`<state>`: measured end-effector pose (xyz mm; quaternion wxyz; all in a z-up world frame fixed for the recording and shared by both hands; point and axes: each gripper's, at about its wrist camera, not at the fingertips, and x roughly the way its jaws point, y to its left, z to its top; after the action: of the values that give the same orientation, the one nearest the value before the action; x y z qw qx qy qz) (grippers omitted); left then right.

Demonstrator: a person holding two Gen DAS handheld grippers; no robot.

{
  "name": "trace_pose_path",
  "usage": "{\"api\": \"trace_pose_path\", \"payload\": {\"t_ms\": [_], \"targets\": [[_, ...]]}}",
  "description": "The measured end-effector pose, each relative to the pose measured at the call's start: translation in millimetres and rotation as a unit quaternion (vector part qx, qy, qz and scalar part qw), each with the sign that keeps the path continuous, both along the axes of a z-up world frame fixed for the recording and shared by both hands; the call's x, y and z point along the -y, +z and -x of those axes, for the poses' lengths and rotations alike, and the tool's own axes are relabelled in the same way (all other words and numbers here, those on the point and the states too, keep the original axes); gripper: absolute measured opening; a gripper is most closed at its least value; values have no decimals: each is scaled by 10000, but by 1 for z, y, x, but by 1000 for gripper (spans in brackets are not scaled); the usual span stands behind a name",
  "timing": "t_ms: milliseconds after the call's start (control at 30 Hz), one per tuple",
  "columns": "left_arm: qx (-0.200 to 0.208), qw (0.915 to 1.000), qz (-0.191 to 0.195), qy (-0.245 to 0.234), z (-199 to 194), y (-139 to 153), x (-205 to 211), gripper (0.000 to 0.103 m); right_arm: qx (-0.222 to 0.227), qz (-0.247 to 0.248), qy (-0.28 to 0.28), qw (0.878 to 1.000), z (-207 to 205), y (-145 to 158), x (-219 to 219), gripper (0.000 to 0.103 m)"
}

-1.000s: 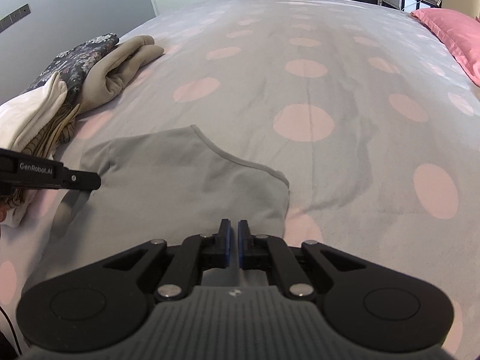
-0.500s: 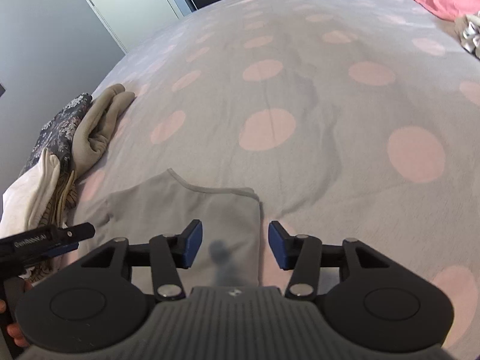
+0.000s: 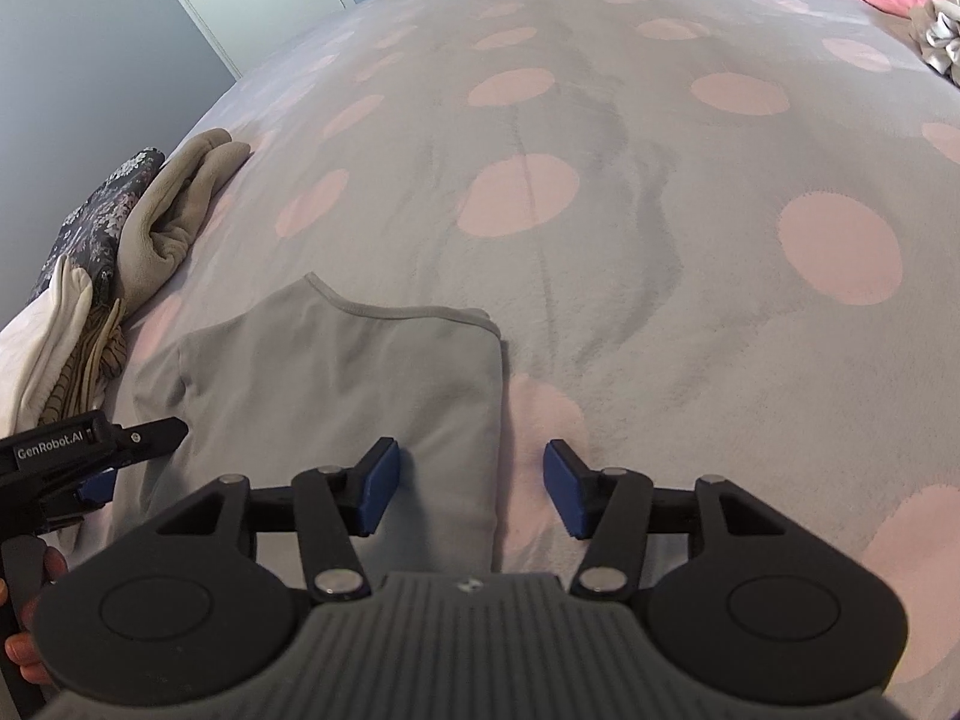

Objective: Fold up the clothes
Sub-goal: 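Pinch the folded grey garment end with the left gripper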

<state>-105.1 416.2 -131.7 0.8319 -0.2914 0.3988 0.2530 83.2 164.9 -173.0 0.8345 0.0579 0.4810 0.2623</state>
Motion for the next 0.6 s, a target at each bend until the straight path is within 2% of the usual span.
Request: {"api": "trace_pose_path", "payload": {"t_ms": [133, 200, 267, 333, 367, 500, 600], "targets": [[15, 10000, -58, -80, -1, 0, 6, 53, 67, 74, 23, 9999, 3, 1, -4, 58], [38, 9999, -16, -128, -3, 1, 7, 43, 64, 50, 41, 10000, 4, 1, -4, 55], [75, 9998, 34, -179, -4, 1, 8, 35, 55, 17, 59, 10000, 4, 1, -5, 49], [79, 9997, 28, -234, -5, 2, 11, 30, -2, -84, 78, 9999, 4, 1, -4, 39], [58, 9996, -22, -275, -6, 2, 12, 28, -5, -92, 82, 9999, 5, 2, -5, 37], [-2, 9990, -204, -398, -8, 6, 19, 19, -15, -134, -54, 9999, 5, 4, -4, 20], [81, 9989, -207, -402, -5, 10, 19, 15, 36, -203, -110, 9997, 8, 9, -4, 15]]}}
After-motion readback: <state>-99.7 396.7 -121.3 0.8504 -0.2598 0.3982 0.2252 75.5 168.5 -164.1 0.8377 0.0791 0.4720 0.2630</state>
